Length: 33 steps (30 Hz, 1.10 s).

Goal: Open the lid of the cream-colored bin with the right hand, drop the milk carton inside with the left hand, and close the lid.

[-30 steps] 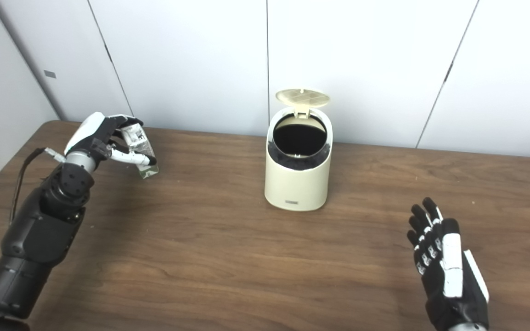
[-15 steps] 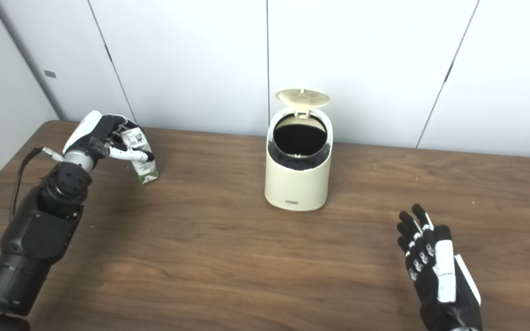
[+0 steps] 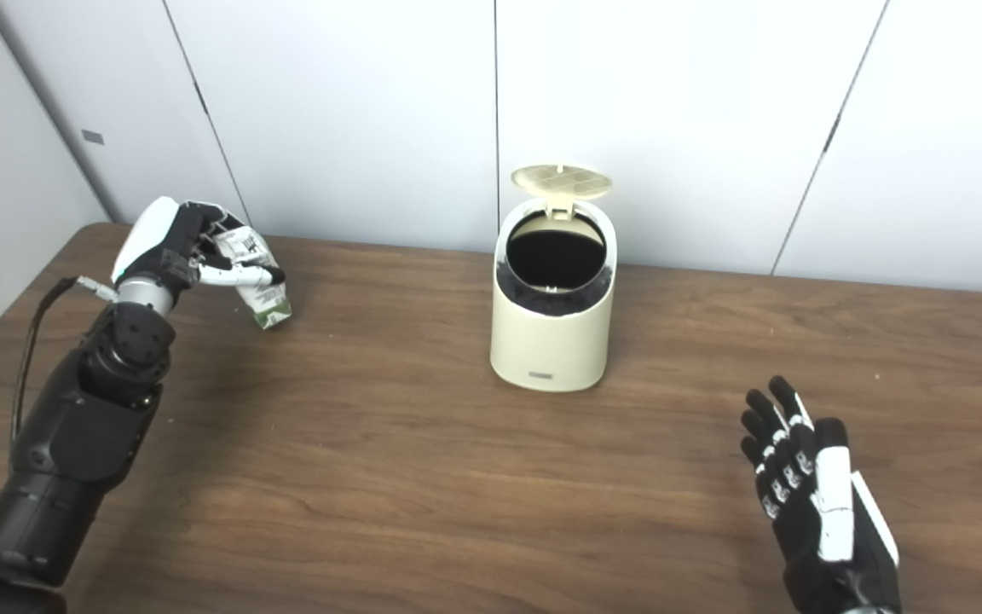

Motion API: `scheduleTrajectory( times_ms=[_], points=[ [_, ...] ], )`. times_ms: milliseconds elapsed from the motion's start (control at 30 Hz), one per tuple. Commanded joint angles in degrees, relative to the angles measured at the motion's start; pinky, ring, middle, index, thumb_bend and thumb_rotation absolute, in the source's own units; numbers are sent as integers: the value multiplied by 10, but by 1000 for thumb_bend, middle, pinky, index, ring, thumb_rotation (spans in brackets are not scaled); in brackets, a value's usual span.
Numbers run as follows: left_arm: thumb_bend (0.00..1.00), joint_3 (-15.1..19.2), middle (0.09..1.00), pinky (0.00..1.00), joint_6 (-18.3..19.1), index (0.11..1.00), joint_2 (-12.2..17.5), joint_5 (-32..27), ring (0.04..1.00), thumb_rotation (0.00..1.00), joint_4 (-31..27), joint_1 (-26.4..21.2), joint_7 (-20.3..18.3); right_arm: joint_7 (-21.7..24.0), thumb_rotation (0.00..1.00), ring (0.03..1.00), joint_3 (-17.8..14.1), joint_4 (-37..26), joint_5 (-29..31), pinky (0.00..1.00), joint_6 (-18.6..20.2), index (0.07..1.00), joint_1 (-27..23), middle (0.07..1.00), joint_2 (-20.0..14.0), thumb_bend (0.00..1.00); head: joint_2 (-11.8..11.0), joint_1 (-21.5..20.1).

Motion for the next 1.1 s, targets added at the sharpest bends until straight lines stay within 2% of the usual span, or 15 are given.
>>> scheduleTrajectory(
  times_ms=[0, 133, 300, 433, 633, 800, 933, 1067],
  points=[
    [475, 1, 497, 328, -30, 475, 15, 18, 443, 0, -46, -19, 25, -1, 1000, 967, -5, -10, 7, 1000, -24, 1000, -12, 946, 1, 637, 1, -3],
    [475, -7, 491, 332, -33, 485, 8, 35, 428, 0, -106, 0, 25, 0, 1000, 978, -2, -11, 3, 1000, -27, 1000, -12, 959, 3, 620, 0, -18],
    [474, 1, 501, 326, -31, 483, -15, 31, 435, 0, -171, 10, 22, -3, 1000, 982, -1, -9, -5, 1000, -31, 1000, -10, 962, 3, 624, -3, -29],
    [474, 4, 503, 329, -55, 476, -35, 19, 442, 0, -216, 3, 19, -4, 1000, 973, -2, -5, -11, 1000, -35, 1000, -7, 949, 3, 627, -4, -31],
    [475, -7, 497, 329, -47, 488, -66, 20, 441, 0, -288, -20, -6, 1, 1000, 969, -2, 1, -13, 1000, -43, 1000, -5, 946, 2, 611, -9, -35],
    [474, -26, 497, 324, -55, 497, -96, 55, 436, 0, -325, -33, 1, 2, 1000, 969, 1, 7, -13, 1000, -52, 1000, -4, 943, 5, 610, -11, -36],
    [475, -42, 498, 327, -43, 489, -118, 86, 435, 0, -347, -41, -7, 0, 1000, 972, 3, 8, -15, 1000, -52, 1000, -4, 941, 8, 612, -13, -41],
    [476, -51, 503, 341, -44, 471, -137, 89, 441, 0, -363, -50, -23, -1, 1000, 983, 4, 9, -14, 1000, -50, 1000, -4, 941, 11, 608, -14, -48]
  ],
)
